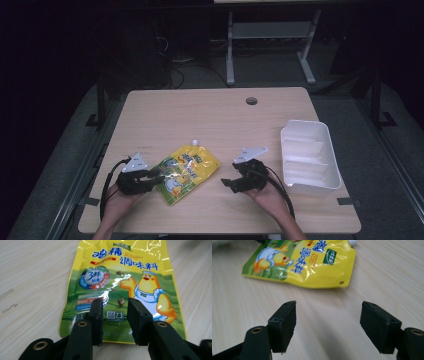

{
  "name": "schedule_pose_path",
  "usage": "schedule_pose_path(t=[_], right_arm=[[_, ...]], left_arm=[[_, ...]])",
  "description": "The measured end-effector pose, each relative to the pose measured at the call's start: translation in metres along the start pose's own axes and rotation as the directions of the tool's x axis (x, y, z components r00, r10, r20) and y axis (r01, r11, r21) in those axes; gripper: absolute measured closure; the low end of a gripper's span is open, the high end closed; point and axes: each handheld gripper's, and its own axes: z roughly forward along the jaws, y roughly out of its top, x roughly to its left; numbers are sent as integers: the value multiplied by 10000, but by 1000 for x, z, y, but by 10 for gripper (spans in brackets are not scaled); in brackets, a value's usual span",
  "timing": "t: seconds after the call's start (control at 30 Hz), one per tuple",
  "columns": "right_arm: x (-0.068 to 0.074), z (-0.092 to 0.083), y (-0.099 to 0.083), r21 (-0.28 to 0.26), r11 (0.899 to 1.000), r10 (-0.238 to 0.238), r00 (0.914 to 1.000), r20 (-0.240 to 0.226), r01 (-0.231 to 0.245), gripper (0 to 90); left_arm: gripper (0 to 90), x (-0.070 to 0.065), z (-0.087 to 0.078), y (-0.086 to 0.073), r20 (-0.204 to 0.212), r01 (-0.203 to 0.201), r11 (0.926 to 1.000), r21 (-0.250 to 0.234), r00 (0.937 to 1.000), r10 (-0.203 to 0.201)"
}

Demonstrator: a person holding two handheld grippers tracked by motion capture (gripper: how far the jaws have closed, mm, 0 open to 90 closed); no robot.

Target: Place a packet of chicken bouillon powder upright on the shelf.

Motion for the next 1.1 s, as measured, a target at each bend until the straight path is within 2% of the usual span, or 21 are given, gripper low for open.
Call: schedule_pose_path(t=[0.1,0.13,0.17,0.27,0.3,0.4,0.43,0.5,0.53,0.6,0.67,0.73,0.77,0.8,0.87,0.9,0.97,1.1], right_arm=[[-5,14,16,21,9997,252,9996,-159,-252,300],[-5,14,16,21,9997,252,9996,-159,-252,300],[-7,23,26,184,9992,356,9992,-191,-353,306],[-10,33,35,417,9981,471,9987,-191,-463,317],[-14,41,42,599,9961,657,9977,-158,-647,335],[-18,49,46,711,9936,881,9961,-73,-874,355],[-22,58,49,935,9902,1040,9946,26,-1038,359],[-26,63,49,971,9861,1371,9904,-159,-1349,391],[-26,63,49,971,9861,1371,9904,-159,-1349,391],[-30,71,47,1119,9791,1750,9838,-401,-1696,482],[-31,74,45,1276,9748,1912,9800,-554,-1830,544],[-32,75,44,1287,9726,2027,9771,-639,-1934,558],[-33,75,43,1163,9708,2184,9737,-654,-2099,634],[-34,74,42,1100,9677,2355,9692,-727,-2268,668],[-37,72,41,966,9591,2764,9539,-1167,-2661,728],[-38,72,41,934,9574,2837,9501,-1299,-2731,746],[-36,71,41,931,9587,2800,9490,-1451,-2686,762],[-33,73,42,859,9587,2823,9437,-1727,-2711,729]], left_arm=[[684,0,3,0,-5,-36,9997,247,10000,36],[686,0,3,0,-5,-36,9997,247,10000,36],[690,0,3,0,20,-7,9996,273,10000,7],[691,0,4,-1,40,54,9996,276,10000,-55],[694,1,4,-1,41,74,9996,263,10000,-75],[693,1,5,-1,47,103,9995,298,9999,-105],[681,1,5,-1,1,150,9994,325,9999,-150],[678,2,5,-1,40,182,9993,339,9998,-183],[676,2,5,-1,40,182,9993,339,9998,-183],[675,2,5,-1,50,206,9993,304,9998,-208],[676,2,5,-3,55,264,9994,217,9996,-265],[675,2,5,-3,65,303,9993,235,9995,-304],[675,2,5,-2,30,270,9993,255,9996,-271],[674,2,5,-2,30,270,9993,255,9996,-271],[671,2,6,-2,13,284,9992,289,9996,-285],[670,3,6,-2,34,312,9991,284,9995,-314],[669,3,7,-2,49,379,9988,294,9993,-381],[666,3,7,-2,73,412,9988,265,9991,-414]])
